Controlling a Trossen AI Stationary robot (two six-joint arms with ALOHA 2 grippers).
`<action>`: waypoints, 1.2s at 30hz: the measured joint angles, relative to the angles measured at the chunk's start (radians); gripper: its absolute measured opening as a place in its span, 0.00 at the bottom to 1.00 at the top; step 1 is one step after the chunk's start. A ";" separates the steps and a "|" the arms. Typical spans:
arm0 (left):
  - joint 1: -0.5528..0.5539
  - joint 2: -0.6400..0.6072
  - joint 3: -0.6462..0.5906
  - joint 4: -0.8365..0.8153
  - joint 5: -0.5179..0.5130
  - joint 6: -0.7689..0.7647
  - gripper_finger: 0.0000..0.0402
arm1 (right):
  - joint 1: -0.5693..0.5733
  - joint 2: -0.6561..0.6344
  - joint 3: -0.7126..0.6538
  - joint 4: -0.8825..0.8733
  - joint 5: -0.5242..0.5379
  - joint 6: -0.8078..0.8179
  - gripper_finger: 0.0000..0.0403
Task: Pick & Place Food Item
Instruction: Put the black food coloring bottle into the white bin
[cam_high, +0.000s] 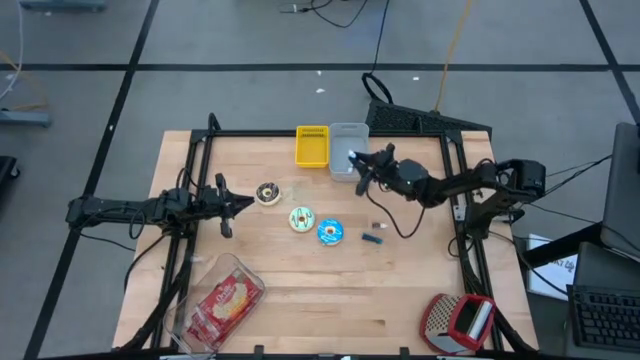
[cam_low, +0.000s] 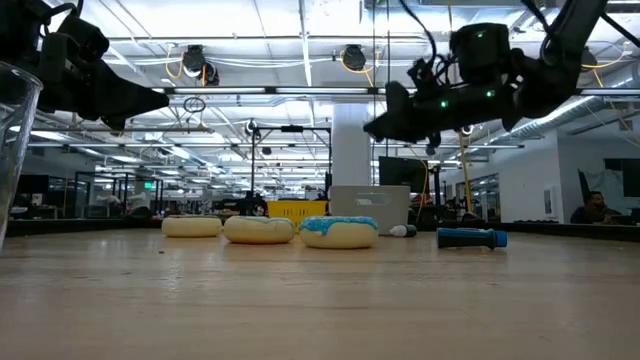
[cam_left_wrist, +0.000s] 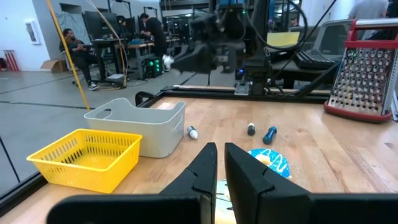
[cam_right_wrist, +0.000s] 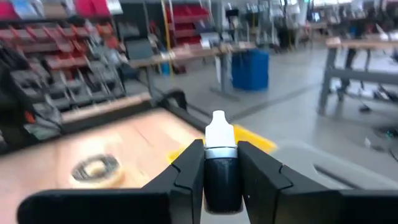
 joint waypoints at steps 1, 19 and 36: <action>0.000 0.000 0.000 0.000 0.000 0.000 0.08 | -0.009 0.000 0.000 -0.026 0.000 0.013 0.17; 0.000 0.000 0.000 0.000 0.000 0.000 0.08 | -0.046 0.114 0.018 0.018 -0.001 0.079 0.18; 0.000 0.000 0.000 0.000 0.000 0.000 0.08 | -0.052 0.220 0.033 0.062 0.005 0.044 0.17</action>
